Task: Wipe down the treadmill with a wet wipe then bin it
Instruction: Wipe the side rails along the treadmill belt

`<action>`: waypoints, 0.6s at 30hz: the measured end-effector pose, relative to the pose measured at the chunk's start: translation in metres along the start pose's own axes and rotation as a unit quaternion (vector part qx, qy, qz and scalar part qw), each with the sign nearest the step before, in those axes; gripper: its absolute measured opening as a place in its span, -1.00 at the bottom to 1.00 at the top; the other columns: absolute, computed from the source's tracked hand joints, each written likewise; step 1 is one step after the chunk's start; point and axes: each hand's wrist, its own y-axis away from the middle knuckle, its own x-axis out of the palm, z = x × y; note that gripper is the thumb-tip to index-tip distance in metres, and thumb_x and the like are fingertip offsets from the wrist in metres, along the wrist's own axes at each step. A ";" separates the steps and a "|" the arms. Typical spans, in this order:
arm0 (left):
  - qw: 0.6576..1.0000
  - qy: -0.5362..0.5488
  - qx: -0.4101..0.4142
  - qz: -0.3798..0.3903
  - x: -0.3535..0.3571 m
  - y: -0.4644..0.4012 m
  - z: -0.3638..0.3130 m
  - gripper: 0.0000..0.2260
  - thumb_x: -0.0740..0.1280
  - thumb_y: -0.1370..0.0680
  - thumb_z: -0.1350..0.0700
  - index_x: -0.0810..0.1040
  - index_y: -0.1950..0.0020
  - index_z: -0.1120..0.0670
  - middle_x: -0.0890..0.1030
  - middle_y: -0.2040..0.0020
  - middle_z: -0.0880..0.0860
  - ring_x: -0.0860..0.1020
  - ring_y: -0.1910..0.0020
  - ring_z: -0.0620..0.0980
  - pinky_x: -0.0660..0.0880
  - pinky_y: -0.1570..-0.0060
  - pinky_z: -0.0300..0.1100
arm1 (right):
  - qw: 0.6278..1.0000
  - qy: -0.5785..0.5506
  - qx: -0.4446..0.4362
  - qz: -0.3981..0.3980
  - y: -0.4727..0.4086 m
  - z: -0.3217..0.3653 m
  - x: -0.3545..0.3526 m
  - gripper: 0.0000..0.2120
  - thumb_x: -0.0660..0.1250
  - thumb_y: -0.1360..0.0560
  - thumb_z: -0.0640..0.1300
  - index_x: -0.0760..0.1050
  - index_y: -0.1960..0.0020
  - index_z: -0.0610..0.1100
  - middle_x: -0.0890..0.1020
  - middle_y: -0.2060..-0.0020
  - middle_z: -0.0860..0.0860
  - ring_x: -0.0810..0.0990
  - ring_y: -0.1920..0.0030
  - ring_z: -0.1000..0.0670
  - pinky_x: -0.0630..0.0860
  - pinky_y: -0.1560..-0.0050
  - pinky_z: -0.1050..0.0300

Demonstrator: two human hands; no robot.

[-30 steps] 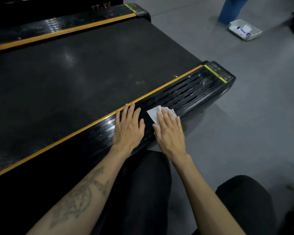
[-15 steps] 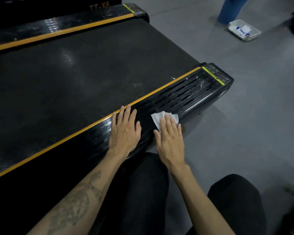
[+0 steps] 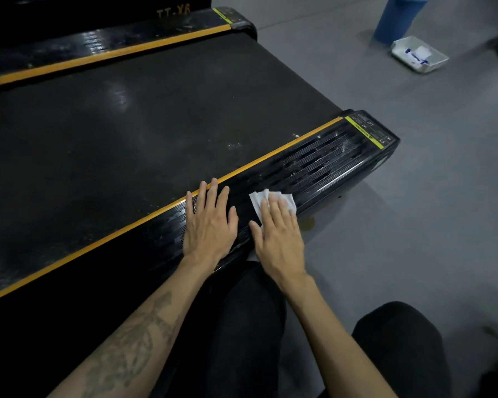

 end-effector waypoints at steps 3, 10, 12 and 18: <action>1.000 -0.003 -0.004 -0.003 0.000 0.001 0.000 -0.51 0.13 -0.70 -0.07 0.30 -0.60 0.09 0.21 -0.65 0.13 0.12 -0.65 0.15 0.04 -0.60 0.22 | 0.999 0.009 -0.031 0.006 -0.017 -0.013 -0.003 -0.39 -0.06 -0.69 0.15 0.25 -0.61 -0.17 0.21 -0.62 -0.07 0.13 -0.63 -0.08 0.01 -0.63 -0.03; 1.000 -0.003 -0.014 0.002 -0.001 0.000 -0.002 -0.50 0.13 -0.70 -0.08 0.31 -0.60 0.10 0.22 -0.65 0.14 0.15 -0.64 0.16 0.06 -0.60 0.23 | 1.000 0.000 0.017 0.008 0.002 0.006 0.001 -0.39 -0.11 -0.71 0.12 0.20 -0.62 -0.20 0.17 -0.63 -0.11 0.09 -0.64 -0.11 0.07 -0.63 -0.11; 1.000 -0.006 -0.012 0.004 0.000 -0.001 -0.002 -0.50 0.12 -0.70 -0.08 0.30 -0.60 0.10 0.22 -0.65 0.14 0.15 -0.64 0.15 0.06 -0.60 0.23 | 1.000 0.006 -0.022 0.020 -0.011 0.004 -0.002 -0.39 -0.14 -0.70 0.11 0.22 -0.62 -0.18 0.18 -0.63 -0.10 0.09 -0.64 -0.11 -0.02 -0.64 -0.07; 1.000 -0.016 -0.008 0.005 0.000 0.000 -0.001 -0.50 0.11 -0.71 -0.09 0.30 -0.60 0.10 0.22 -0.64 0.13 0.17 -0.63 0.15 0.08 -0.59 0.23 | 1.000 0.012 0.007 0.004 -0.011 -0.009 -0.005 -0.42 -0.12 -0.72 0.10 0.22 -0.62 -0.17 0.17 -0.63 -0.09 0.07 -0.64 -0.07 -0.02 -0.64 -0.06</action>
